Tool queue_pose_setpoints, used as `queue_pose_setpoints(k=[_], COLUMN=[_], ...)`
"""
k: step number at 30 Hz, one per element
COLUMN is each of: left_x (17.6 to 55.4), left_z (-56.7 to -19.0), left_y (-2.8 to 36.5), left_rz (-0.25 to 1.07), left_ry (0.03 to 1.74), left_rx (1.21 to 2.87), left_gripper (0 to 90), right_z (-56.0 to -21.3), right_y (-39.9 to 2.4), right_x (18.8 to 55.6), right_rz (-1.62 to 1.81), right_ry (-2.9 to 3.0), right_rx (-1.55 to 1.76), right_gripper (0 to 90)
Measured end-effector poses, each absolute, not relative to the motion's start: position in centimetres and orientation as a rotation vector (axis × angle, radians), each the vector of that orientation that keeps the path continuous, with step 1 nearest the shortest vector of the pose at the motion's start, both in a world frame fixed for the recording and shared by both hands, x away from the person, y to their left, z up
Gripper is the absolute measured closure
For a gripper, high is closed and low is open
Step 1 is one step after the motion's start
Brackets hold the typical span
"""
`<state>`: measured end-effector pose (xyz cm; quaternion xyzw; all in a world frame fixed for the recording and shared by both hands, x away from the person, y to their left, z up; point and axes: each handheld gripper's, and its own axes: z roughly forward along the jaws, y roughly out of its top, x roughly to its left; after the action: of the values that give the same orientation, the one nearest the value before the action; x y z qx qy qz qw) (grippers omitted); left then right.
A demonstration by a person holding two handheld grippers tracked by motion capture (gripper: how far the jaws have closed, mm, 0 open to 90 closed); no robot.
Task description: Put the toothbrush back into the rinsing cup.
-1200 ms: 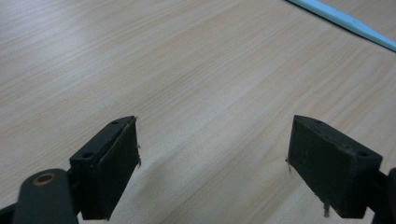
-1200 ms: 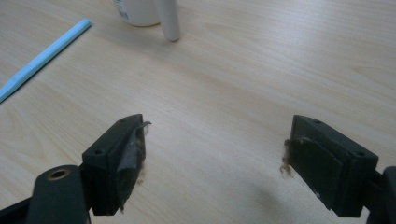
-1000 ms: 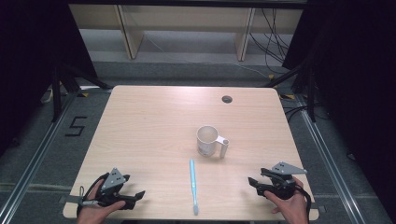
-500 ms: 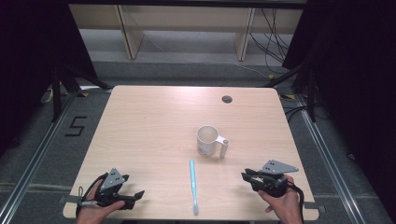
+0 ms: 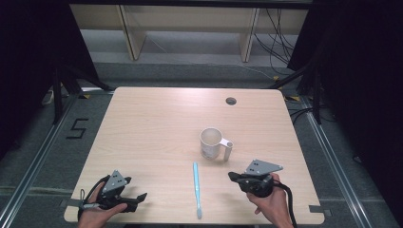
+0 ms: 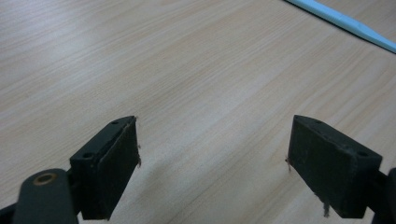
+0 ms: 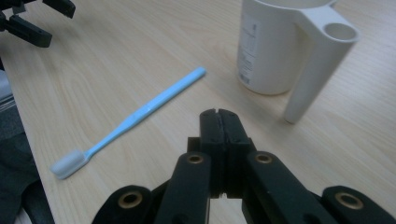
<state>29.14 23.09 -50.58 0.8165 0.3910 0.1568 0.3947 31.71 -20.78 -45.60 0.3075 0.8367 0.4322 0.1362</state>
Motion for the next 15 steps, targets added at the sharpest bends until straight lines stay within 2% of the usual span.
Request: queue_pose_setpoints(k=[15], left_x=[29.4], left_z=[-50.6], left_y=[23.0], left_rz=[0.396], left_ry=[0.984], left_rx=[2.066], left_gripper=[15.8], right_z=[-46.7], right_y=[-14.0], right_x=[33.8], right_rz=[1.195], right_ry=[2.544], right_rx=[0.762], right_gripper=[90.0])
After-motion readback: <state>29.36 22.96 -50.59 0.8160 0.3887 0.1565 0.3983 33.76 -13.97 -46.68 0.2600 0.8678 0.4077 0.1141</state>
